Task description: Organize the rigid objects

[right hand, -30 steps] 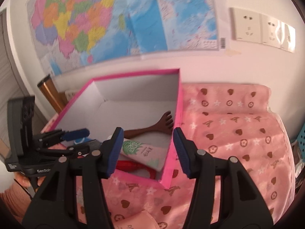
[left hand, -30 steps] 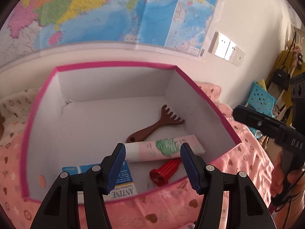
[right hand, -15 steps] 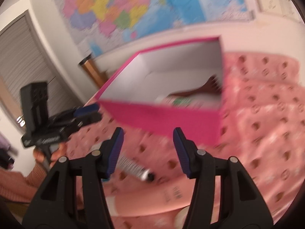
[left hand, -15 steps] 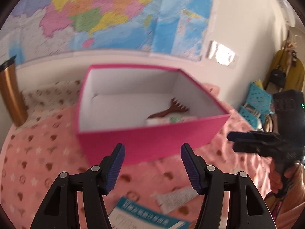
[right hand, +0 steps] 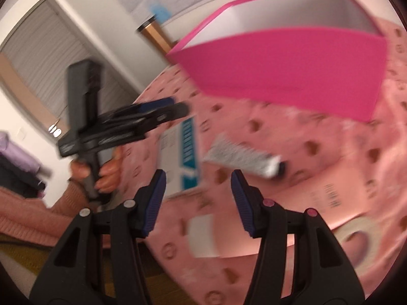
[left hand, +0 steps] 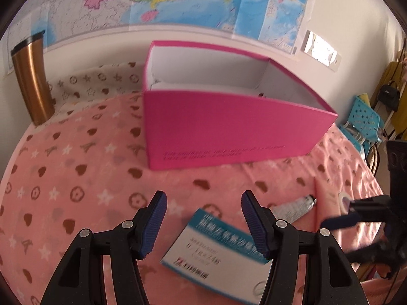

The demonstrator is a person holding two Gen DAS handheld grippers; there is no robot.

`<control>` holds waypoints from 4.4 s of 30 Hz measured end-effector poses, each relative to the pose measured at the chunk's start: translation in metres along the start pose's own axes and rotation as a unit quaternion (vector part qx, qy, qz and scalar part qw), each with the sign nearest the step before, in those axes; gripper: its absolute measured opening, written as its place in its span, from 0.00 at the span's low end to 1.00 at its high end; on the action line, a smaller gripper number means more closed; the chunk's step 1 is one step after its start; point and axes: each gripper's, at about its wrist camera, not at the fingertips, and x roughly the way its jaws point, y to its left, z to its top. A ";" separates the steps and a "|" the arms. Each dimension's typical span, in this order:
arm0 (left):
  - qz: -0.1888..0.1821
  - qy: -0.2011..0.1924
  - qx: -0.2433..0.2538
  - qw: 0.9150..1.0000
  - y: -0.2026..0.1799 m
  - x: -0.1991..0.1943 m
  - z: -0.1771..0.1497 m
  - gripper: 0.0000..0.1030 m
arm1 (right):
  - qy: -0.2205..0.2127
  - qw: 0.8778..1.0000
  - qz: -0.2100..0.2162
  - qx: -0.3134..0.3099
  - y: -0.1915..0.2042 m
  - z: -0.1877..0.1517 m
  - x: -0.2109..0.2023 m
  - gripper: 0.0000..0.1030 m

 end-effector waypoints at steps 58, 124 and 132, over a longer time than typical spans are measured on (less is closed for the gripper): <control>-0.002 0.011 -0.017 1.000 0.014 -0.042 -0.039 0.51 | 0.007 0.998 -0.051 -0.024 0.010 0.048 0.054 0.47; -0.030 -0.090 0.038 0.995 -0.028 -0.038 0.097 0.52 | -0.132 0.986 -0.097 -0.022 -0.018 0.146 -0.047 0.47; -0.025 -0.087 0.028 0.996 -0.020 -0.032 0.105 0.52 | -0.128 0.987 -0.098 -0.014 -0.024 0.157 -0.036 0.47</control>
